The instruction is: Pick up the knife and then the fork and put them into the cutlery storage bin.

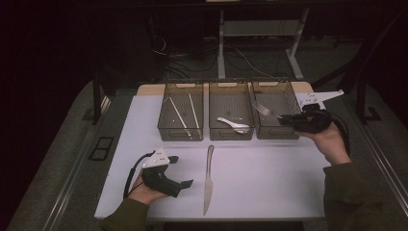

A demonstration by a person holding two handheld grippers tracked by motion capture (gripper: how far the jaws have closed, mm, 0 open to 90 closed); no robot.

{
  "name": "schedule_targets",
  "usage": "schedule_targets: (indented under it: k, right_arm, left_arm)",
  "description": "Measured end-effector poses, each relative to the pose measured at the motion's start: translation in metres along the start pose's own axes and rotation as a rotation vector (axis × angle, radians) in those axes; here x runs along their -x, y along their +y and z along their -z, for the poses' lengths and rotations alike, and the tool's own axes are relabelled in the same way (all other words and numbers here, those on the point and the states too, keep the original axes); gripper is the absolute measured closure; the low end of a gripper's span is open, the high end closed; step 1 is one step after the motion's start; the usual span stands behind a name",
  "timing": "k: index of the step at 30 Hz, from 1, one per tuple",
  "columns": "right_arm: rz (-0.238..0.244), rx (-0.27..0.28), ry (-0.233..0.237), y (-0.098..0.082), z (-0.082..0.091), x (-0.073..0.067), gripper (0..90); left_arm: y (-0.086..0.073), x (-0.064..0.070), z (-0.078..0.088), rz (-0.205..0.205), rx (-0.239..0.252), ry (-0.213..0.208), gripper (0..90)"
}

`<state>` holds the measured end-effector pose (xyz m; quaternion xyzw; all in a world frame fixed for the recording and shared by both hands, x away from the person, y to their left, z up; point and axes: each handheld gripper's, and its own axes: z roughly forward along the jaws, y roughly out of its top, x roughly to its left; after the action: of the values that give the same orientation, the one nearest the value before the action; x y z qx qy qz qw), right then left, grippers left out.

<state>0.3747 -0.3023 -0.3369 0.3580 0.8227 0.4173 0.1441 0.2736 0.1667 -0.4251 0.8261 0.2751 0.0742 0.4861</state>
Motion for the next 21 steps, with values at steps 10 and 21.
schedule_targets:
  k: [10, 21]
  right_arm:
    - [-0.136, -0.012, -0.134, 0.007, -0.021, 0.044, 81.9]
    - [-0.251, -0.067, -0.186, 0.003, -0.058, 0.072, 81.9]
  left_arm:
    - [0.000, -0.001, 0.000, -0.002, 0.007, -0.022, 0.0]
    - [0.000, -0.001, 0.001, -0.018, 0.009, -0.029, 0.0]
